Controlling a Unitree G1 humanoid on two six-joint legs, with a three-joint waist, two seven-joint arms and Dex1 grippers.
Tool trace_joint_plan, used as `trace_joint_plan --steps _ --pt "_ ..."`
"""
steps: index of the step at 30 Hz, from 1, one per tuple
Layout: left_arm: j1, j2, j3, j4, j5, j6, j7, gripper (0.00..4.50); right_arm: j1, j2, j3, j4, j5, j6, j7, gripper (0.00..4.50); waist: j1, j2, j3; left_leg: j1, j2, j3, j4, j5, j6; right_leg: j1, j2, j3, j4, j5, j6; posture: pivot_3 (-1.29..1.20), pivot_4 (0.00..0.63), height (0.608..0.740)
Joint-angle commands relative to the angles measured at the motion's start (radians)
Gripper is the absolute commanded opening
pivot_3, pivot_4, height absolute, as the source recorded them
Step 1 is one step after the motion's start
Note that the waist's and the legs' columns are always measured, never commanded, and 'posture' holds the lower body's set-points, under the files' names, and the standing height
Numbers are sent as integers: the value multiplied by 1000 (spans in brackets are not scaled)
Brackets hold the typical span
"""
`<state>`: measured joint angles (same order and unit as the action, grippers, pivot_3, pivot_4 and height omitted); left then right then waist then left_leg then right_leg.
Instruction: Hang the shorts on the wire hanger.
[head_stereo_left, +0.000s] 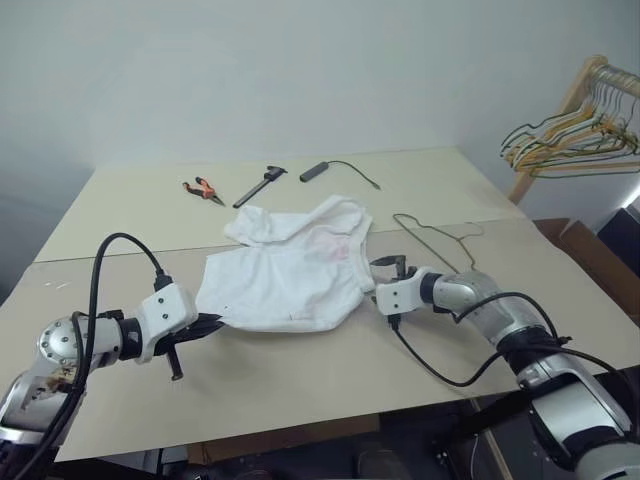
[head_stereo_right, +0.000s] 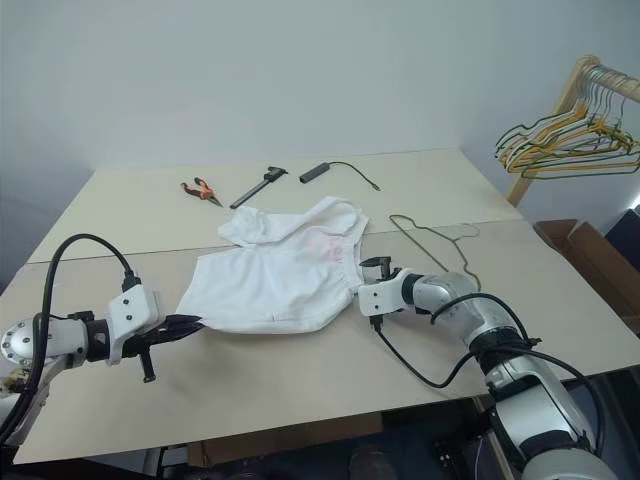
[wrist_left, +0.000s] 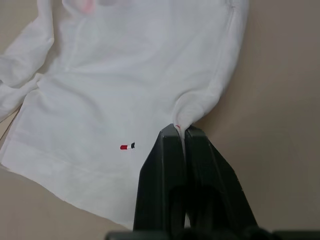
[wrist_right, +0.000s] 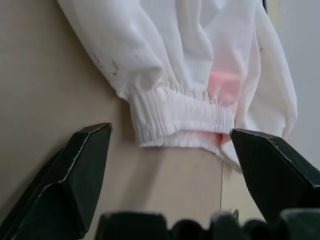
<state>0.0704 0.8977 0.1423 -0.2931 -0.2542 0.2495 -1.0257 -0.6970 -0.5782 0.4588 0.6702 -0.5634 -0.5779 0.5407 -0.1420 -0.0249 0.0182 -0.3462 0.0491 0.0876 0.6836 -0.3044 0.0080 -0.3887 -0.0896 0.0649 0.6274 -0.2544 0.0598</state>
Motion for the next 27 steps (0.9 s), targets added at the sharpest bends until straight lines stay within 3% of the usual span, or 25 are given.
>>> trace_joint_plan --steps 1,4,14,18,27 --pt "1 -1 27 -32 -13 -1 14 3 -52 29 6 61 2 -46 -22 4322 -6 0 0 0 0 -1 0 0 0 0 0 0 0 0 0 -60 0 740" --pt "12 -3 25 -38 -13 -4 19 0 -76 45 25 107 -10 -86 -20 3573 -13 0 0 1 0 -3 0 0 0 1 0 0 1 0 0 -55 0 740" --pt "28 -4 26 -15 -11 -12 25 0 -74 30 46 128 -30 -152 -43 22 -17 0 0 2 0 -7 0 0 0 1 0 1 1 1 1 -60 0 740" --pt "50 6 35 -13 -12 -5 19 0 -24 -21 25 56 -14 -145 -27 22 -16 0 0 2 0 -7 0 0 0 1 -1 1 1 1 1 -63 0 740" --pt "286 117 203 -40 -36 27 -105 0 286 -291 -128 -456 128 -30 129 22 -13 0 0 0 0 -7 -1 0 0 -1 -1 0 1 1 1 -89 0 740"
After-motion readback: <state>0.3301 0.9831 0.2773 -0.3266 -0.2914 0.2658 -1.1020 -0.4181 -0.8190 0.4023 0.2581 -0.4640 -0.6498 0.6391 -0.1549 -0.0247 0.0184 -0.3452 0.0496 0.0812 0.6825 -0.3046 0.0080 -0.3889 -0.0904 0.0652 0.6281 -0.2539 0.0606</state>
